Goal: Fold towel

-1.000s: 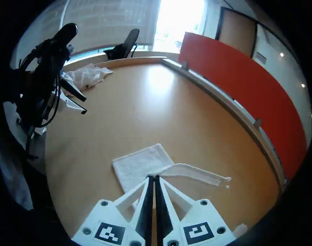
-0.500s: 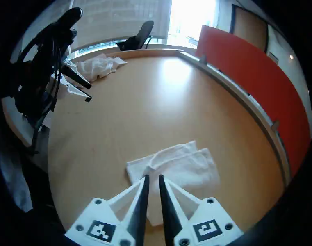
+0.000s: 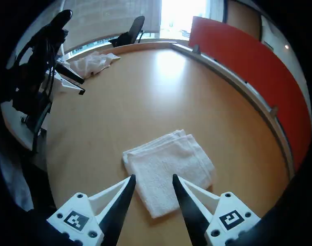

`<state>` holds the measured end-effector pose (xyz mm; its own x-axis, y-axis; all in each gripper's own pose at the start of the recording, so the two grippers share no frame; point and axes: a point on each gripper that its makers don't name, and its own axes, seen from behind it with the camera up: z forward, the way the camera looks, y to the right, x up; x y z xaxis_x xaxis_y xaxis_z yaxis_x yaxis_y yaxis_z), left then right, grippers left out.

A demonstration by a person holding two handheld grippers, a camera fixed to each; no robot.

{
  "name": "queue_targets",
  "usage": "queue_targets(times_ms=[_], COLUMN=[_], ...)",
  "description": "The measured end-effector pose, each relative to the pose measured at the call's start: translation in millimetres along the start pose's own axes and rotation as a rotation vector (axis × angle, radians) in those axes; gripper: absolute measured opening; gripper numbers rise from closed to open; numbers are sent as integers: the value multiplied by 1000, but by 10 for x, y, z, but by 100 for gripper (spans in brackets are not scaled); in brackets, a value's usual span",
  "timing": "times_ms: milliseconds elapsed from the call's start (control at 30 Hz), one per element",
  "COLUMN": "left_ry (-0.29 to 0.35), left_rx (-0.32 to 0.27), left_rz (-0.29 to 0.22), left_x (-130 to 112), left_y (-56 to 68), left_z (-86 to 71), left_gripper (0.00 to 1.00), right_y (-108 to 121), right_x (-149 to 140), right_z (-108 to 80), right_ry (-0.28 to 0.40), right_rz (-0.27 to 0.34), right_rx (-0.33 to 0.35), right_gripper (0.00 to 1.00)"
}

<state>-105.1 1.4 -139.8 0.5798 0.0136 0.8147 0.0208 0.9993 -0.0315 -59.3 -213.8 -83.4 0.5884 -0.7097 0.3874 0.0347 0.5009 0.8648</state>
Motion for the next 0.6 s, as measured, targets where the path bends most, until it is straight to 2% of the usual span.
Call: queue_targets(times_ms=[600], left_ry=[1], left_rx=[-5], left_rz=[5], left_x=[16], left_y=[45], left_z=[-8], left_gripper=[79], right_y=[73], right_x=[-330], right_z=[-98], right_ry=[-43], right_rz=[33], right_rx=[-25], right_gripper=[69])
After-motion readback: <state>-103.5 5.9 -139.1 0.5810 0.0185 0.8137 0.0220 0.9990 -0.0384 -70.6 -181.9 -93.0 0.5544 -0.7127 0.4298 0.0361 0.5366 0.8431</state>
